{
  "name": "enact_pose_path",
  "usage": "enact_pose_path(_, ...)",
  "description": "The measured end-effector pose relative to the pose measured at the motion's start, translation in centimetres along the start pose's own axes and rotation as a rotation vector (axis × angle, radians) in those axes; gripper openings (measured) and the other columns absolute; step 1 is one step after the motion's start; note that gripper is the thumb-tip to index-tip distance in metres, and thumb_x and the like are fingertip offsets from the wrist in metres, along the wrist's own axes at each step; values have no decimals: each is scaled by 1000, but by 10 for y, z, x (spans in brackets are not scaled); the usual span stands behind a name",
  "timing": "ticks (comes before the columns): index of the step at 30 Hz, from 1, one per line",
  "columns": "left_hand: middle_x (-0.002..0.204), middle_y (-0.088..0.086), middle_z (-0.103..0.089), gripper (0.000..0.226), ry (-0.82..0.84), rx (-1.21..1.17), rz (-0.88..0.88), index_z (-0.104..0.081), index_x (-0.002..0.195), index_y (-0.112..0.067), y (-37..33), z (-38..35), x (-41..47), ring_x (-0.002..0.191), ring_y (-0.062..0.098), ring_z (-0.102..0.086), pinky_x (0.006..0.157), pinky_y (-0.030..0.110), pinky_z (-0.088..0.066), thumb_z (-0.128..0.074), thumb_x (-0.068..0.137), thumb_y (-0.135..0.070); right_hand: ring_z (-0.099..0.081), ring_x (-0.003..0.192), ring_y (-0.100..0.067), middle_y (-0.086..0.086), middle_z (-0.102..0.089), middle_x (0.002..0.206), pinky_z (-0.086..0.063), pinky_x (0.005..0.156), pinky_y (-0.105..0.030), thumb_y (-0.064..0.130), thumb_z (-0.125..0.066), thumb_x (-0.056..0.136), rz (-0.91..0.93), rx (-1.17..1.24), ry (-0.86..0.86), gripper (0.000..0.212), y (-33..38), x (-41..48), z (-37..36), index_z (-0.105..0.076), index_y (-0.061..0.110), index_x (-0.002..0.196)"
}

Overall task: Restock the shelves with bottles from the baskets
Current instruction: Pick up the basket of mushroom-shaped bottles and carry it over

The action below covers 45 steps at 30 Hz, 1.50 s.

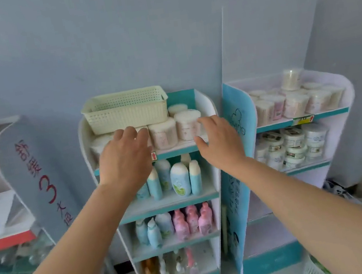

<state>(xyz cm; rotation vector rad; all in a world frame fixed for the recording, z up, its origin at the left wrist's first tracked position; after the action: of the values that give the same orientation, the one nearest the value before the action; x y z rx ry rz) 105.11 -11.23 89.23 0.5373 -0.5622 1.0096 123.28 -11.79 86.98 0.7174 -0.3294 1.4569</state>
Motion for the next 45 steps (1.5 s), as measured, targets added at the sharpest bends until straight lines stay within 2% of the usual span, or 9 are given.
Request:
enact_pose_path(5,92,7,-59,22,45,101,216,-59,102,-11,54,29,-46,87,29,-55,57,35,-42,-58,89,-27,-51,110,-29,-9,-56,119,-45,89,-39,28,-54,90,167,78,38,41,65,1,-6,-49,13,128)
enact_pose_path(11,92,8,-60,17,105,187,413,-59,100,-10,111,62,-110,85,29,-56,64,40,-53,-58,87,-22,-51,107,-26,-7,-56,116,-45,87,-37,28,-54,90,348,158,100,39,146,-10,-29,-49,13,126)
enact_pose_path(15,96,7,-62,25,163,291,536,-61,107,-11,158,85,-159,91,28,-58,68,39,-52,-61,86,-25,-52,108,-30,-10,-57,116,-45,87,-40,28,-56,89,477,235,149,42,216,-24,-49,-51,11,127)
enact_pose_path(21,105,6,-61,29,235,420,728,-57,116,-14,228,121,-241,95,26,-57,72,37,-53,-52,92,-29,-52,108,-22,-6,-56,121,-45,87,-31,31,-54,92,693,344,220,42,336,-57,-82,-47,14,129)
enact_pose_path(25,99,9,-63,29,253,476,854,-61,113,-10,280,147,-299,92,29,-59,67,39,-51,-59,89,-28,-53,109,-21,-6,-56,121,-48,84,-29,33,-54,92,806,402,271,40,418,-83,-106,-48,14,127)
enact_pose_path(28,88,10,-63,23,262,506,921,-65,99,-8,321,163,-342,84,32,-60,62,38,-51,-67,83,-23,-54,105,-19,-4,-58,117,-49,84,-28,36,-53,93,864,433,294,38,478,-103,-122,-48,16,125)
enact_pose_path(31,86,11,-63,22,283,511,988,-65,96,-7,367,175,-387,83,33,-60,63,39,-52,-70,80,-22,-54,103,-20,-4,-59,114,-50,88,-32,33,-54,92,901,472,313,40,538,-123,-138,-48,16,128)
enact_pose_path(38,88,11,-62,25,303,528,1080,-64,101,-7,459,195,-471,85,32,-59,63,39,-52,-69,80,-20,-53,107,-20,-3,-58,119,-48,90,-31,31,-54,91,956,483,366,45,665,-159,-185,-46,16,132)
enact_pose_path(45,91,10,-62,28,334,511,1168,-64,106,-8,551,185,-531,87,32,-59,63,40,-52,-67,82,-24,-51,111,-23,-6,-56,122,-44,90,-32,30,-54,92,1025,437,456,47,770,-172,-249,-43,14,135)
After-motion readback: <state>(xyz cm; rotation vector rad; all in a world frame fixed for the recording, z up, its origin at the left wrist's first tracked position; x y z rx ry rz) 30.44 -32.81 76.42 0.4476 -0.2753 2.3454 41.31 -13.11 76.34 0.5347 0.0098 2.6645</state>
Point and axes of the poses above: each hand's wrist, its own x-axis towards the middle knuckle, its own z-axis out of the back of the hand, y = z × x, the point moved 9 cm from there along x, towards the middle knuckle
